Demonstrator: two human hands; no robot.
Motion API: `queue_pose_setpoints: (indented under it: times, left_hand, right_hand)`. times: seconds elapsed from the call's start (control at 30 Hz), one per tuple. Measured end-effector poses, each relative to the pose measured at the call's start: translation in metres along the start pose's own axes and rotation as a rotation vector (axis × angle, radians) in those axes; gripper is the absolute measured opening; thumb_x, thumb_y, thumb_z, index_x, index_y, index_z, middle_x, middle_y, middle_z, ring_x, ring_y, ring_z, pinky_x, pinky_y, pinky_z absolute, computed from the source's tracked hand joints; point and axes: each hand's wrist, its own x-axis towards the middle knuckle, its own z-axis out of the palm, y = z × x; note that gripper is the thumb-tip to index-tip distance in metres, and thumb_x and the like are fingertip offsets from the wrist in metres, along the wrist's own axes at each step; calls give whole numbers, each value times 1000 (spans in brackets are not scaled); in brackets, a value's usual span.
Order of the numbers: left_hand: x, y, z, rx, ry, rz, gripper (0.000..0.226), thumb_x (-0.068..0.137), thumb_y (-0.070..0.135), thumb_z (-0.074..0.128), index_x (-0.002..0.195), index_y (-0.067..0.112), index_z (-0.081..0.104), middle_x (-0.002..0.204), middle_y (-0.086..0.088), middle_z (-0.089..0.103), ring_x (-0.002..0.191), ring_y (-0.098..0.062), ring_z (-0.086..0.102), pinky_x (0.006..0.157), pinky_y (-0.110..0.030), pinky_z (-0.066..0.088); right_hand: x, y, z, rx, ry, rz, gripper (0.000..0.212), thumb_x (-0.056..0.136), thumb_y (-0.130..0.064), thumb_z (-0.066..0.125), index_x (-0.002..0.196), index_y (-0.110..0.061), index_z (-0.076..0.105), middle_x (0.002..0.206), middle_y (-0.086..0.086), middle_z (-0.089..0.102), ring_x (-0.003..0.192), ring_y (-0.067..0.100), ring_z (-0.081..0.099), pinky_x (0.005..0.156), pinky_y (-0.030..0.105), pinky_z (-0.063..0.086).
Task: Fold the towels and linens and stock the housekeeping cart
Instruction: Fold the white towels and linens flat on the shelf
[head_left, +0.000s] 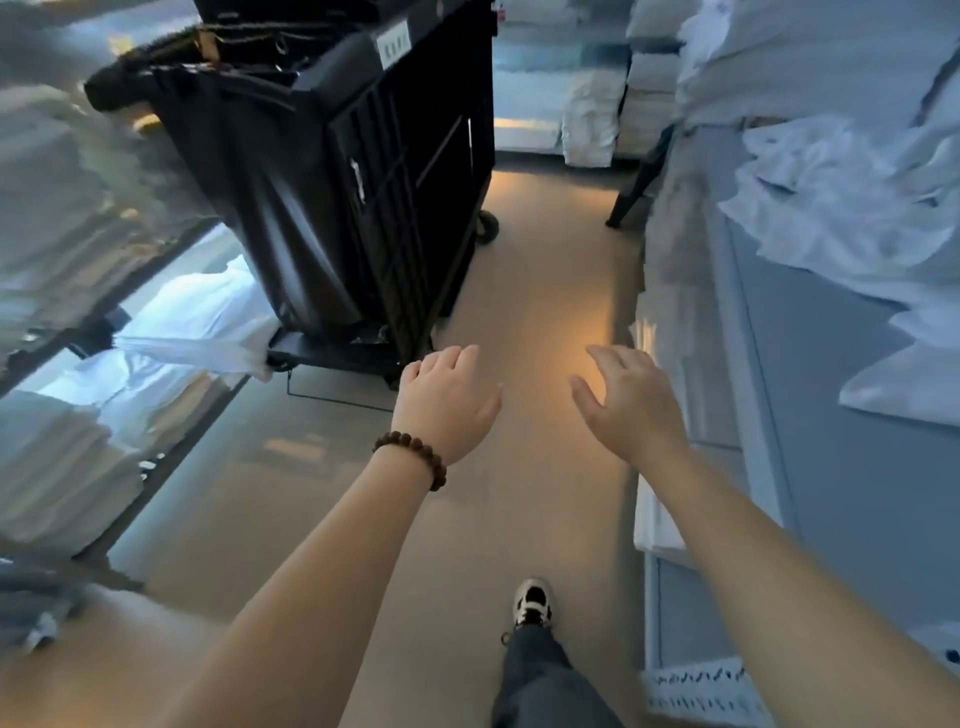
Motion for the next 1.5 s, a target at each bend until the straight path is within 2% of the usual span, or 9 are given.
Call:
queue_pose_setpoints:
  times: [0.33, 0.5, 0.6, 0.83, 1.2, 1.4, 1.5]
  left_hand:
    - [249, 20, 42, -12, -30, 159, 55, 97, 48, 39, 140, 15, 41, 140, -2, 49, 131, -22, 42, 110, -39, 27]
    - [371, 53, 53, -42, -47, 266, 59, 96, 51, 38, 145, 17, 36, 145, -1, 45, 134, -21, 39, 112, -39, 26]
    - [427, 70, 60, -80, -70, 325, 60, 96, 52, 37, 146, 19, 35, 146, -1, 44, 135, -21, 39, 113, -40, 25]
    - [539, 113, 85, -137, -100, 499, 59, 96, 51, 36, 145, 18, 36, 145, -1, 45, 134, -21, 38, 112, -41, 25]
    - [739, 193, 137, -153, -163, 900, 59, 96, 50, 41, 143, 15, 39, 142, -1, 48, 131, -20, 42, 109, -40, 28]
    - [791, 260, 140, -200, -185, 1235, 59, 95, 48, 45, 142, 13, 41, 139, -3, 50, 130, -21, 44, 107, -38, 31]
    - [798, 289, 142, -240, -212, 1357, 59, 95, 48, 46, 142, 12, 42, 139, -4, 50, 130, -22, 44, 107, -39, 31]
  right_hand:
    - [195, 78, 29, -20, 62, 137, 46, 94, -38, 48, 131, -11, 53, 128, 8, 57, 119, 26, 48, 97, 39, 39]
    - [288, 124, 17, -12, 131, 240, 43, 93, -35, 52, 122, -4, 58, 119, 14, 61, 113, 31, 51, 93, 42, 42]
    - [328, 145, 11, -27, 161, 288, 48, 94, -38, 50, 130, -6, 54, 126, 12, 58, 119, 30, 49, 97, 42, 41]
    - [395, 199, 11, -103, 203, 429, 46, 93, -36, 51, 129, -7, 55, 124, 11, 60, 116, 30, 51, 96, 42, 42]
    - [508, 276, 28, -194, 321, 815, 41, 90, -32, 59, 121, -6, 59, 114, 13, 62, 108, 34, 54, 88, 43, 44]
    - [521, 286, 14, -255, 448, 1105, 40, 88, -31, 62, 119, -5, 62, 110, 14, 64, 106, 35, 57, 86, 43, 46]
    - [518, 286, 8, -275, 476, 1229, 43, 89, -32, 60, 125, -8, 58, 118, 13, 62, 113, 34, 53, 89, 43, 45]
